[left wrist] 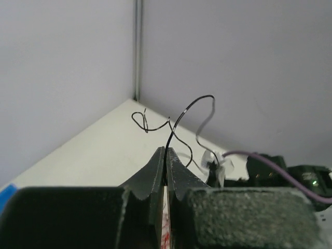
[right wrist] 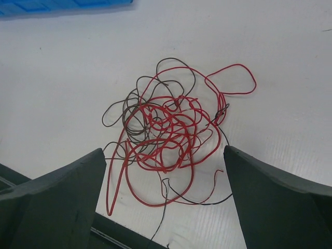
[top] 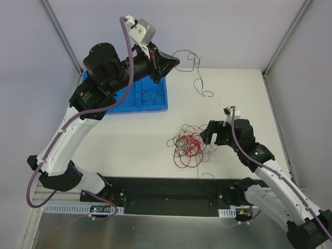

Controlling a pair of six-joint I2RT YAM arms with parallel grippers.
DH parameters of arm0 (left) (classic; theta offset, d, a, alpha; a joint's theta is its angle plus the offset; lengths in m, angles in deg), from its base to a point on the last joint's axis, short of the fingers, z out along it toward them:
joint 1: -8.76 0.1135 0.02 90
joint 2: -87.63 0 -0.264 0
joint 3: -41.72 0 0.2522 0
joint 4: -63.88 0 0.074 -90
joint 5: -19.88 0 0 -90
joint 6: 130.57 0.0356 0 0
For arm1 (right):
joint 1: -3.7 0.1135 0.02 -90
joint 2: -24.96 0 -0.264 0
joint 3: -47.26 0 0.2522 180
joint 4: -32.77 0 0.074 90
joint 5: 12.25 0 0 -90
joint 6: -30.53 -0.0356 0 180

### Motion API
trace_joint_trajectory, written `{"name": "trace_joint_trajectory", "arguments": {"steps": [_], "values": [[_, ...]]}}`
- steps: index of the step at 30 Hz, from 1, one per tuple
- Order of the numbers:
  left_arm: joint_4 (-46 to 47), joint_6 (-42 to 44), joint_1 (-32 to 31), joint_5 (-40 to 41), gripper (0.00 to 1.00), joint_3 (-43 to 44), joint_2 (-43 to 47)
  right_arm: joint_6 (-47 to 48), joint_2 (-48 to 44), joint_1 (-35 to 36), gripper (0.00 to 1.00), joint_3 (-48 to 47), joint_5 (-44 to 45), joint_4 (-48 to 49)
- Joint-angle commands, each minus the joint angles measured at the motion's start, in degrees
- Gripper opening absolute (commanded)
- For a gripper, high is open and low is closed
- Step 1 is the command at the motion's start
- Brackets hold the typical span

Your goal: Untangle the cables

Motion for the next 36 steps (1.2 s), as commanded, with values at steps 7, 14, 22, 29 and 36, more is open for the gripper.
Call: {"name": "trace_joint_trajectory", "arguments": {"steps": [7,14,22,29,36], "values": [[-3.0,4.4,6.5,12.4,0.00,-21.2,10.5,2.6,-8.2,-0.2,0.97,6.5,11.1,-3.1],[-3.8,9.6,11.7,17.0,0.00,-21.5,2.4,2.7,-16.1,-0.6,0.96,11.1,8.5,-2.5],[-1.4,33.7,12.0,28.7,0.00,-16.1,-11.6,2.0,-23.2,-0.8,0.96,13.3,7.8,-2.4],[4.8,40.6,13.7,29.3,0.00,-14.8,-15.9,1.3,-23.3,-1.0,0.96,15.1,7.8,-0.5],[8.1,38.4,16.1,28.2,0.00,-14.7,-17.0,1.2,-22.1,-1.0,0.96,15.2,6.9,-0.1]]}}
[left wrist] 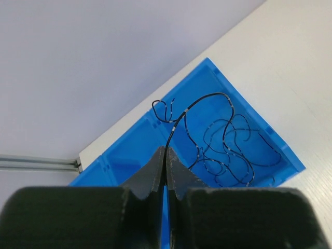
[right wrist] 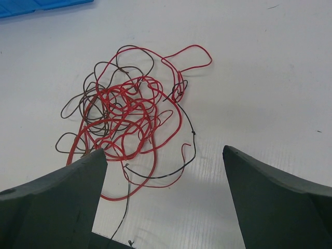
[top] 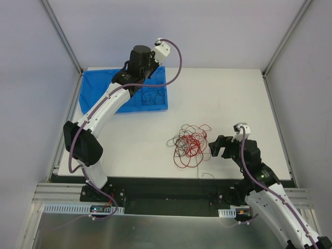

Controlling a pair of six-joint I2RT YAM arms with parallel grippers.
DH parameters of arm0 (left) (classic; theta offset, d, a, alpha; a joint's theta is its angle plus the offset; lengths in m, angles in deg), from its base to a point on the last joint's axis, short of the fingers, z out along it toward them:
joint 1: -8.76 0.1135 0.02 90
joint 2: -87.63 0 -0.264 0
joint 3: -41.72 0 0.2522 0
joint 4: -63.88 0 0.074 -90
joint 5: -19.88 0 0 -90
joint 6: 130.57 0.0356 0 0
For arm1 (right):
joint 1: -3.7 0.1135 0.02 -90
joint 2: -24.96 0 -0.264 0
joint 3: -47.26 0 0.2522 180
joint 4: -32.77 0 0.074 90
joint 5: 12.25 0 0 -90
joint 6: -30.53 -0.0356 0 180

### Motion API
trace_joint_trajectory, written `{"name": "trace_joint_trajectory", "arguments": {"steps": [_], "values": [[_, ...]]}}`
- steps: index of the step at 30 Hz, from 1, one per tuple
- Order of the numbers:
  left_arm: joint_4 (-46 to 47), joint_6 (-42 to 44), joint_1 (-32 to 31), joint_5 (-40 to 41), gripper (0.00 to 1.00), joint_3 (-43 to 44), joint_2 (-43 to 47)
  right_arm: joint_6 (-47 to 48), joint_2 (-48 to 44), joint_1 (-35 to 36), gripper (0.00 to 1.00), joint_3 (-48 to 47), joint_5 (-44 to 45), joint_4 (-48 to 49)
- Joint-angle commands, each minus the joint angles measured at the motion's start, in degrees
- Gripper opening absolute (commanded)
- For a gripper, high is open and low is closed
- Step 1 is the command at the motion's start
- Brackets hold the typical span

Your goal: Untangle the cables

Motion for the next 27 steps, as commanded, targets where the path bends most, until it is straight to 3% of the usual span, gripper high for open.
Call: {"name": "trace_joint_trajectory", "arguments": {"steps": [1,15,27], "values": [[5.6,0.8,1.7,0.6,0.00,2.3,0.0,-0.4,0.1,-0.2,0.96,0.1,-1.0,2.7],[9.6,1.4,3.2,-2.1,0.00,-1.7,-9.1,-0.4,0.7,-0.3,0.96,0.1,-0.4,2.7],[7.3,-13.0,6.1,-11.5,0.00,-6.2,-12.4,-0.3,1.7,-0.4,0.96,0.2,-1.3,3.4]]}}
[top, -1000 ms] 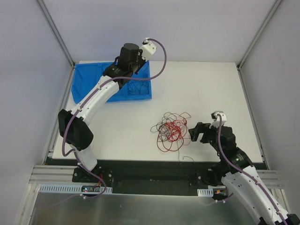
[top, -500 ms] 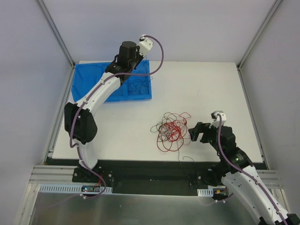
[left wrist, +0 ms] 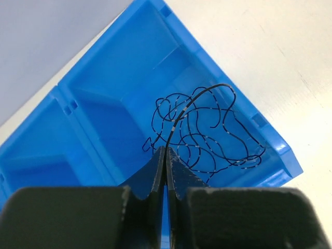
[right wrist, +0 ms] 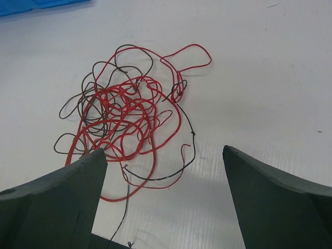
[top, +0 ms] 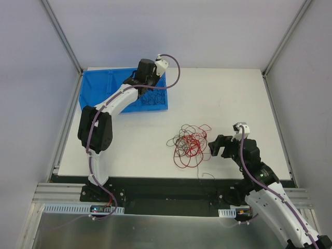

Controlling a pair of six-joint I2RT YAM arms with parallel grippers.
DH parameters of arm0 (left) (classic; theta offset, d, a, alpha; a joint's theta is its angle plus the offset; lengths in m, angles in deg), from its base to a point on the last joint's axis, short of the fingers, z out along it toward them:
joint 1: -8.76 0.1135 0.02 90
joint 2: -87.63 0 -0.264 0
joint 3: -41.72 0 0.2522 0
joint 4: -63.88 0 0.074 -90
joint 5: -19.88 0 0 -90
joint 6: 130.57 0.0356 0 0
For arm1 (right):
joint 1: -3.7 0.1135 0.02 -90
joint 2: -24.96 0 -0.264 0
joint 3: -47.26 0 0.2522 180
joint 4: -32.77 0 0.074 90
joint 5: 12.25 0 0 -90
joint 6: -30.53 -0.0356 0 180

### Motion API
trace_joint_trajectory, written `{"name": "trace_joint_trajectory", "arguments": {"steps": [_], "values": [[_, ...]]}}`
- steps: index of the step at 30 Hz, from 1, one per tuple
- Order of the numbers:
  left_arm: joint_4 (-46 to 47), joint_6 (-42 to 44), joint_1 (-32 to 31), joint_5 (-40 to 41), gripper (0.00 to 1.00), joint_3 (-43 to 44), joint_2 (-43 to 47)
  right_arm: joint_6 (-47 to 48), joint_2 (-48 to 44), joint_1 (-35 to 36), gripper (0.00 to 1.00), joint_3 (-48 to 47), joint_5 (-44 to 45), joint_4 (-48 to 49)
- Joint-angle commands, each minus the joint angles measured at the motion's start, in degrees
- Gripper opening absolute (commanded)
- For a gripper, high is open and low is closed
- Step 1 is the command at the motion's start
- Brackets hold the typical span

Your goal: Untangle the cables

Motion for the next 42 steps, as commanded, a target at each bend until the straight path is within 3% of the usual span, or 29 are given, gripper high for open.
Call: {"name": "trace_joint_trajectory", "arguments": {"steps": [1,6,7,10,13,17,20,22,30,32,35,37,38,39,42], "values": [[-0.9,-7.5,2.2,-3.1,0.02,1.1,-0.7,-0.2,0.7,-0.2,0.96,0.3,-1.4,2.7],[-4.8,-13.9,3.0,4.7,0.55,5.5,0.5,-0.3,1.6,-0.2,0.96,0.0,-1.5,2.7],[-6.2,-15.5,3.0,6.0,0.63,6.3,1.6,-0.3,1.7,-0.3,0.96,0.0,-1.2,2.7],[-9.1,-22.2,3.0,3.8,0.71,4.3,7.3,-0.4,3.4,-0.2,0.96,-0.1,-1.5,3.2],[-9.3,-31.4,3.0,-4.5,0.75,-1.9,15.9,-0.9,8.1,-0.3,0.96,-1.5,-2.8,3.1],[-7.6,-41.4,3.0,-21.7,0.73,-10.0,22.7,-2.3,18.8,-0.3,0.97,-7.7,-3.9,-2.4],[-5.9,-43.7,2.6,-34.4,0.66,-14.5,24.2,-4.4,27.2,-0.5,0.99,-12.0,-7.9,-7.7],[-5.2,-42.8,1.5,-38.7,0.66,-17.1,24.9,-6.4,31.4,-0.3,0.95,-12.8,-10.1,-9.1],[-3.3,-34.2,-11.2,-37.4,0.64,-24.1,27.9,-26.2,29.6,-1.2,0.90,-6.0,-5.8,-4.7],[-2.4,-33.9,-14.5,-37.4,0.62,-24.9,27.3,-31.6,27.0,-2.0,0.82,-2.7,-3.3,-0.7],[-1.2,-33.6,-17.9,-37.2,0.62,-25.5,25.7,-35.3,23.5,-3.0,0.61,1.3,0.1,4.9],[-1.1,-33.6,-19.1,-36.6,0.65,-25.4,24.3,-33.6,22.5,-3.2,0.35,1.6,2.3,5.6],[-0.8,-33.7,-19.4,-36.5,0.67,-25.2,23.4,-31.9,22.2,-3.4,0.14,1.4,2.5,5.6],[-0.6,-33.7,-19.8,-36.1,0.72,-25.0,21.9,-30.1,21.9,-3.6,0.01,0.7,1.6,5.4],[-1.5,-34.5,-20.3,-31.8,0.85,-21.2,15.0,-26.8,19.1,-3.6,0.01,-1.5,-1.4,2.6]]}}
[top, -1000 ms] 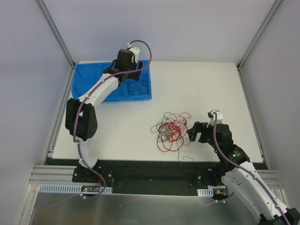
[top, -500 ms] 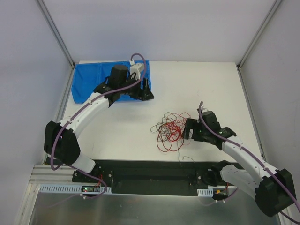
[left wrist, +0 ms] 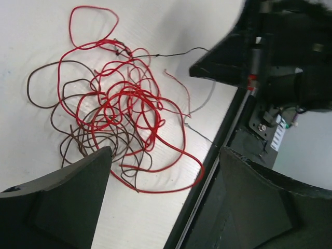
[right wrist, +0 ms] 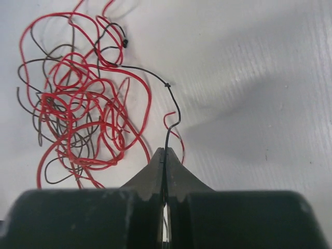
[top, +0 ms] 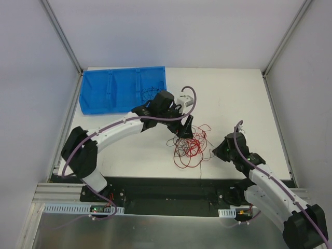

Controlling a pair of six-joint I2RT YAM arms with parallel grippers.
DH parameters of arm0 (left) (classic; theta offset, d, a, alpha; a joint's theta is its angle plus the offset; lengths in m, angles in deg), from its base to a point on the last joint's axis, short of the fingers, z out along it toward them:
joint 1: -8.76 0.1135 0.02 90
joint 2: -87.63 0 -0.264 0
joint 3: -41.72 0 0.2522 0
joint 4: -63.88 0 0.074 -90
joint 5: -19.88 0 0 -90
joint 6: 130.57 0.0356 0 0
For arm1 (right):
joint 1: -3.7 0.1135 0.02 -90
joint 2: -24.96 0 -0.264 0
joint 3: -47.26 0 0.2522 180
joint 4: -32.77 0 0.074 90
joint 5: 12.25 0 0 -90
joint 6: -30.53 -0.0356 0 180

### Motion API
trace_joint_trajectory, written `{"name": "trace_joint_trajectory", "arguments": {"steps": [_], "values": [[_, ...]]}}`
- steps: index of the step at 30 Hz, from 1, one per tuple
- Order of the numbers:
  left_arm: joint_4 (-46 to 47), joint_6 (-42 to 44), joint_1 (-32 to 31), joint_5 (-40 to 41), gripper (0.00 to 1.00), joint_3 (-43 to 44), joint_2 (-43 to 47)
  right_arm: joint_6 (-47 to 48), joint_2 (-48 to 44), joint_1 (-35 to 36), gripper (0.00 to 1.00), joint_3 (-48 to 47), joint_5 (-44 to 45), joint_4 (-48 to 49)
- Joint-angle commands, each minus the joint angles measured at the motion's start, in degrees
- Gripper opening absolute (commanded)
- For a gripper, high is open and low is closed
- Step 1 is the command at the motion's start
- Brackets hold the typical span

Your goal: Untangle the cables

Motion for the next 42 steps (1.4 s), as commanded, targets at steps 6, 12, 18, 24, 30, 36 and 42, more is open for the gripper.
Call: {"name": "trace_joint_trajectory", "arguments": {"steps": [6,12,18,24,30,36,42], "values": [[-3.9,-4.4,-2.4,7.7,0.96,15.4,-21.6,4.3,-13.4,-0.3,0.01,-7.5,-1.0,-1.9],[-4.8,-6.5,-4.7,15.8,0.88,19.8,-30.4,9.7,-8.6,-0.4,0.01,-29.2,-3.4,-8.1],[-5.5,-6.7,-1.8,19.4,0.50,20.1,-35.1,15.0,1.5,-0.4,0.01,-62.6,-3.4,-14.5],[-3.1,-7.4,-0.9,19.1,0.45,17.1,-35.0,21.6,13.5,-0.5,0.01,-95.0,-0.3,-20.6],[-1.1,-6.3,-0.8,19.3,0.37,15.0,-32.3,25.5,19.4,-0.5,0.01,-107.5,1.7,-21.2],[0.3,-4.7,0.0,16.1,0.24,13.6,-30.8,29.3,19.3,-0.5,0.01,-110.1,2.7,-17.1],[7.6,-2.4,0.6,4.6,0.45,5.9,-14.4,31.7,15.8,-0.4,0.01,-101.0,1.9,-17.3]]}}
